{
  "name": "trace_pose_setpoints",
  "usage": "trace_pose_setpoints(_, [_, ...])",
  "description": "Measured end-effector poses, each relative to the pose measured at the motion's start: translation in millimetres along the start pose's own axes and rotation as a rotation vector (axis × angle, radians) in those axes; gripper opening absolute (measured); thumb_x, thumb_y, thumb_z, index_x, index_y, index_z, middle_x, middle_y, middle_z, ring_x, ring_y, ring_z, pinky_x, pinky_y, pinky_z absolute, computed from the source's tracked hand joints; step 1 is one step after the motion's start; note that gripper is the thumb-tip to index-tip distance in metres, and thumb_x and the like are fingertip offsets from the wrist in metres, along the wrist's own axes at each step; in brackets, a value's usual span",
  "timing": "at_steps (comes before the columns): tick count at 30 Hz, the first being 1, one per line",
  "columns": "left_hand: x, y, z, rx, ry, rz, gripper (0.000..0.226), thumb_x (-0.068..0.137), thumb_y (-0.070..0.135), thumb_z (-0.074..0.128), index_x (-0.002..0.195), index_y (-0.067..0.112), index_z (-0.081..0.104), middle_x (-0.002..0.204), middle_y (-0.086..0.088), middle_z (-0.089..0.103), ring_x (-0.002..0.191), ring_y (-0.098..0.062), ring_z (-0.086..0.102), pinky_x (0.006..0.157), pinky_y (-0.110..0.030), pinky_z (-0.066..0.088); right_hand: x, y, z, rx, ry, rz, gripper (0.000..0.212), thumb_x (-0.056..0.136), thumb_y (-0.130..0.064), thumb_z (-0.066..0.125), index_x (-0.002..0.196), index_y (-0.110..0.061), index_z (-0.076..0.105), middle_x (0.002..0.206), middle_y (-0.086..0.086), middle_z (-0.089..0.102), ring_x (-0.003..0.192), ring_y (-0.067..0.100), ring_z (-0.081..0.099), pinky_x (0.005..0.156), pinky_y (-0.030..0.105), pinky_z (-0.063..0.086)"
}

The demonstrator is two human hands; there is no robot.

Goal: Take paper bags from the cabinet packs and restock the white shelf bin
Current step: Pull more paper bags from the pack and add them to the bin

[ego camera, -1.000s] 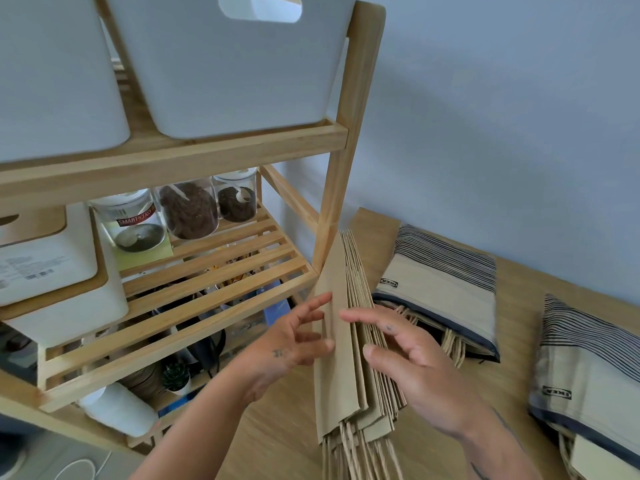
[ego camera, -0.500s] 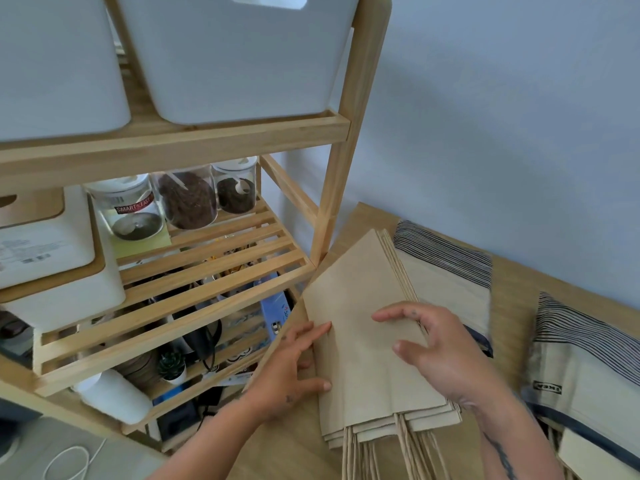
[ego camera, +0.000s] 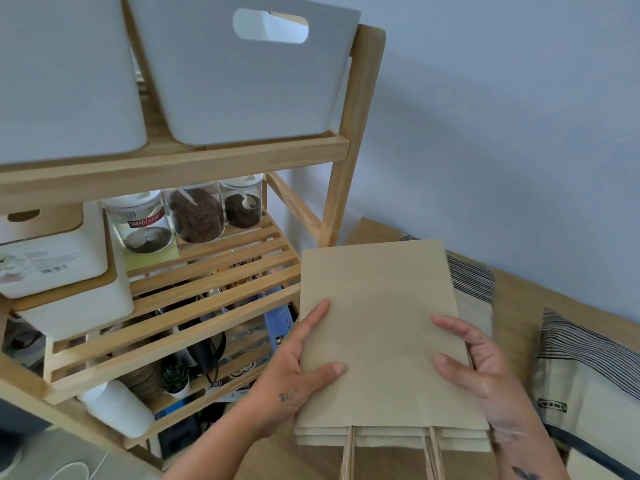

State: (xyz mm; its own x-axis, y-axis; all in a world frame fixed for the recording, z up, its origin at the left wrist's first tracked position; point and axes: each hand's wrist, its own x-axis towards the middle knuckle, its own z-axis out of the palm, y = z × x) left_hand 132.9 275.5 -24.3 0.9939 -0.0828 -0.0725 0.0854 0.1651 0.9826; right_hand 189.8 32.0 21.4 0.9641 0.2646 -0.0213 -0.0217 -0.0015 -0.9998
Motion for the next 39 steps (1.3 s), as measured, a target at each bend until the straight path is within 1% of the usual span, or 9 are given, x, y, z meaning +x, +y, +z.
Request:
trace_pose_setpoints(3, [-4,22,1,-0.017,0.03,0.067,0.079,0.069,0.021,0.079,0.125,0.061,0.04,0.137,0.019,0.043,0.11,0.0,0.058,0.083,-0.022,0.053,5,-7,2,0.01,-0.052,-0.031,0.043,0.06,-0.011,0.069,0.098,-0.032,0.07,0.109,-0.01,0.069,0.108,0.015,0.06,0.088,0.026,0.052])
trace_pose_setpoints(9, [-14,87,8,0.124,0.161,0.282,0.079,0.078,0.002,0.069,0.125,0.058,0.037,0.145,0.015,0.037,0.126,-0.003,0.047,0.102,-0.032,0.045,25,-54,14,0.004,-0.153,-0.212,0.037,0.068,-0.008,0.061,0.096,-0.032,0.065,0.113,-0.003,0.065,0.104,0.017,0.062,0.087,0.033,0.053])
trace_pose_setpoints(11, [-16,118,10,0.161,0.184,0.381,0.08,0.079,0.001,0.068,0.129,0.055,0.038,0.143,0.015,0.04,0.126,-0.003,0.047,0.103,-0.032,0.044,36,-81,18,0.045,-0.187,-0.293,0.037,0.068,-0.006,0.057,0.093,-0.033,0.063,0.103,-0.007,0.069,0.09,0.014,0.067,0.075,0.03,0.057])
trace_pose_setpoints(15, [-13,191,6,0.229,0.197,0.519,0.08,0.078,0.004,0.069,0.131,0.055,0.037,0.131,0.016,0.051,0.114,-0.007,0.058,0.091,-0.031,0.053,67,-152,27,0.105,-0.312,-0.42,0.037,0.069,-0.003,0.055,0.096,-0.027,0.062,0.099,-0.005,0.072,0.081,0.015,0.071,0.064,0.03,0.059])
trace_pose_setpoints(19, [5,271,-10,0.323,0.291,0.582,0.082,0.078,-0.002,0.068,0.139,0.04,0.032,0.107,0.019,0.064,0.095,-0.004,0.067,0.075,-0.022,0.056,116,-228,51,0.123,-0.454,-0.439,0.034,0.069,-0.006,0.057,0.093,-0.028,0.064,0.098,-0.004,0.073,0.08,0.018,0.071,0.06,0.028,0.059])
trace_pose_setpoints(23, [26,344,-39,0.403,0.397,0.544,0.085,0.078,0.001,0.069,0.145,0.03,0.025,0.117,0.002,0.057,0.099,-0.017,0.065,0.082,-0.031,0.057,169,-289,90,0.132,-0.52,-0.41,0.032,0.068,-0.006,0.058,0.091,-0.027,0.065,0.093,-0.001,0.071,0.068,0.015,0.07,0.055,0.024,0.058])
trace_pose_setpoints(26, [48,387,-70,0.42,0.431,0.508,0.085,0.078,0.002,0.069,0.146,0.027,0.024,0.126,-0.007,0.054,0.107,-0.025,0.061,0.088,-0.035,0.054,210,-326,120,0.076,-0.547,-0.401,0.033,0.082,0.003,0.053,0.1,-0.023,0.06,0.102,0.004,0.063,0.066,0.014,0.069,0.053,0.024,0.058])
trace_pose_setpoints(33, [99,447,-150,0.406,0.301,0.429,0.09,0.082,0.004,0.066,0.146,0.038,0.013,0.134,-0.005,0.048,0.114,-0.023,0.057,0.089,-0.032,0.054,295,-372,176,0.019,-0.55,-0.372,0.034,0.09,0.003,0.05,0.109,-0.025,0.056,0.111,0.008,0.062,0.077,0.022,0.066,0.058,0.028,0.06])
trace_pose_setpoints(39, [143,447,-197,0.372,0.233,0.255,0.098,0.081,-0.005,0.064,0.147,0.036,0.005,0.124,-0.004,0.051,0.107,-0.019,0.06,0.085,-0.028,0.055,355,-365,205,-0.236,-0.514,-0.349,0.036,0.091,-0.002,0.053,0.116,-0.027,0.053,0.112,0.007,0.06,0.075,0.018,0.064,0.065,0.029,0.056])
